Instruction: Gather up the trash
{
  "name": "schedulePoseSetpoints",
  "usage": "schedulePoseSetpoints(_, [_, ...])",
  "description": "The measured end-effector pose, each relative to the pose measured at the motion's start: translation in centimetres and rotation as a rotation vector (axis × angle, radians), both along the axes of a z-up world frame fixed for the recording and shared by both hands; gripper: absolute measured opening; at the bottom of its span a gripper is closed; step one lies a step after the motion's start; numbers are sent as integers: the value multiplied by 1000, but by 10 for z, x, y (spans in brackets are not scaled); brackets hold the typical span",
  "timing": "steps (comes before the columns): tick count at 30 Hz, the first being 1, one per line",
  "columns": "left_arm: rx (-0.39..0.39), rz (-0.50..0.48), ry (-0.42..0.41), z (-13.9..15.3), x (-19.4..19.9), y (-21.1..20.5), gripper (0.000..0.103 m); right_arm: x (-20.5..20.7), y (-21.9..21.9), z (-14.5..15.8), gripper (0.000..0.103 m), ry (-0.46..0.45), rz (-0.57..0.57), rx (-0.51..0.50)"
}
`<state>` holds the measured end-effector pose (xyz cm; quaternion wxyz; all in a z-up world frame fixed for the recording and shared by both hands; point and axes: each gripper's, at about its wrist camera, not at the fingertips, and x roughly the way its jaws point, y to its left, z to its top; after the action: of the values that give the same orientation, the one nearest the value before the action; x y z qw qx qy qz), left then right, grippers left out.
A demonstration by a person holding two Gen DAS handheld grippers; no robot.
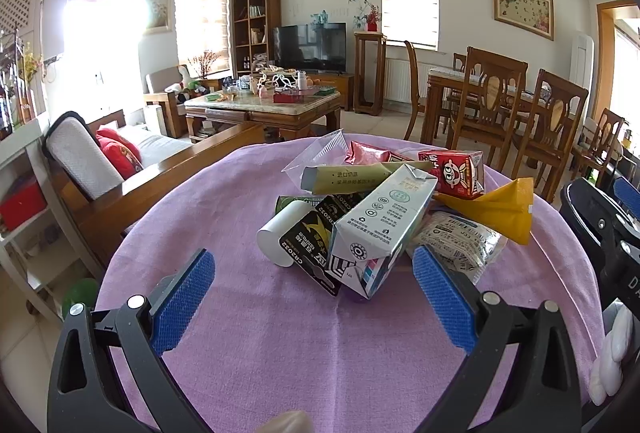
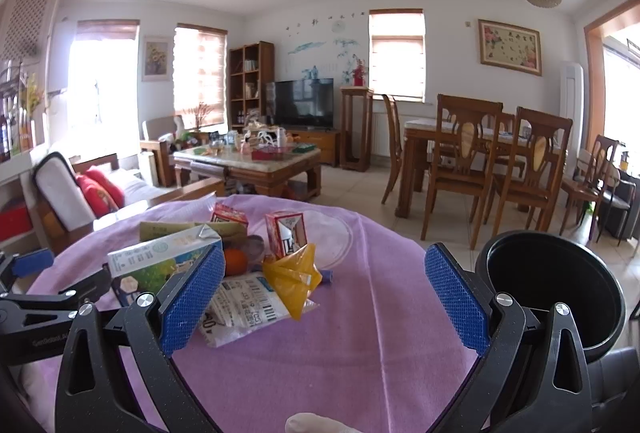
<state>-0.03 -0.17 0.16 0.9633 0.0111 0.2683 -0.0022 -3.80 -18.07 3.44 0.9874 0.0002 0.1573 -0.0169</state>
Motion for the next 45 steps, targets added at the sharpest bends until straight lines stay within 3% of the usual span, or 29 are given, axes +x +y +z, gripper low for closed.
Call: schedulePoseSetpoints(45, [-9,-27,31,-1,5,1,98,-1,-8,0,99,-1,6,13])
